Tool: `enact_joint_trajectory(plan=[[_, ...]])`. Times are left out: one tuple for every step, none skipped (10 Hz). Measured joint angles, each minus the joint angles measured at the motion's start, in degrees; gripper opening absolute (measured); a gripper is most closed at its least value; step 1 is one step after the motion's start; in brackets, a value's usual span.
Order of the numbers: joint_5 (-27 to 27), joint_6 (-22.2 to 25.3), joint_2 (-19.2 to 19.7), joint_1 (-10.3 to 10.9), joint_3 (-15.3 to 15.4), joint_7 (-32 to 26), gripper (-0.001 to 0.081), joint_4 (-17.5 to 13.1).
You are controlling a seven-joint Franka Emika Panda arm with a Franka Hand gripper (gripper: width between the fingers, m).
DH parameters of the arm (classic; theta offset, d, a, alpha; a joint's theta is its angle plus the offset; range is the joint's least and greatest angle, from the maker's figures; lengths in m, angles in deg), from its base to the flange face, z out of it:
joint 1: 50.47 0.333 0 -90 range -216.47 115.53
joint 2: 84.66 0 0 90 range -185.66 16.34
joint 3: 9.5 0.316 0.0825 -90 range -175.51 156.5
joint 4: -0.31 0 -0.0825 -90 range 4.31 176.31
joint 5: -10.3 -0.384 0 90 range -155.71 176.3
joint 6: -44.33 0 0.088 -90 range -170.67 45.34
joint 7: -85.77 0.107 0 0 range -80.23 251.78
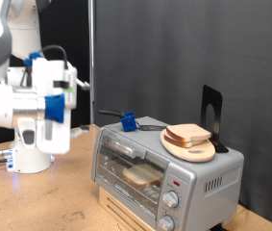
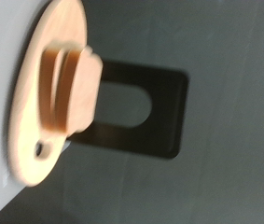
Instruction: Make a piece of toast with the oven
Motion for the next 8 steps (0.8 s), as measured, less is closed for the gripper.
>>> enact_joint_trajectory(plan=[[-1.39, -1.46, 1.93, 0.29, 0.71, -0.13, 0.0682, -1.44], [-2.01, -2.03, 4.06, 0.32, 1.35, -0.7, 0.0682, -3.12], [-1.76, -1.36, 6.52, 0.33, 1.79, -1.34, 0.0682, -5.24], [1.27, 1.48, 9.65, 0.26, 1.93, -1.43, 0.0682, -8.41], [5.3, 4.17, 13.14, 0.22, 1.92, -0.32, 0.0682, -12.24], [6.85, 4.85, 16.28, 0.24, 1.94, 0.06, 0.0682, -15.38], [6.1, 2.9, 18.63, 0.28, 2.0, -0.92, 0.0682, -17.16], [5.41, 1.67, 20.01, 0.3, 2.09, -2.05, 0.0682, -18.32]])
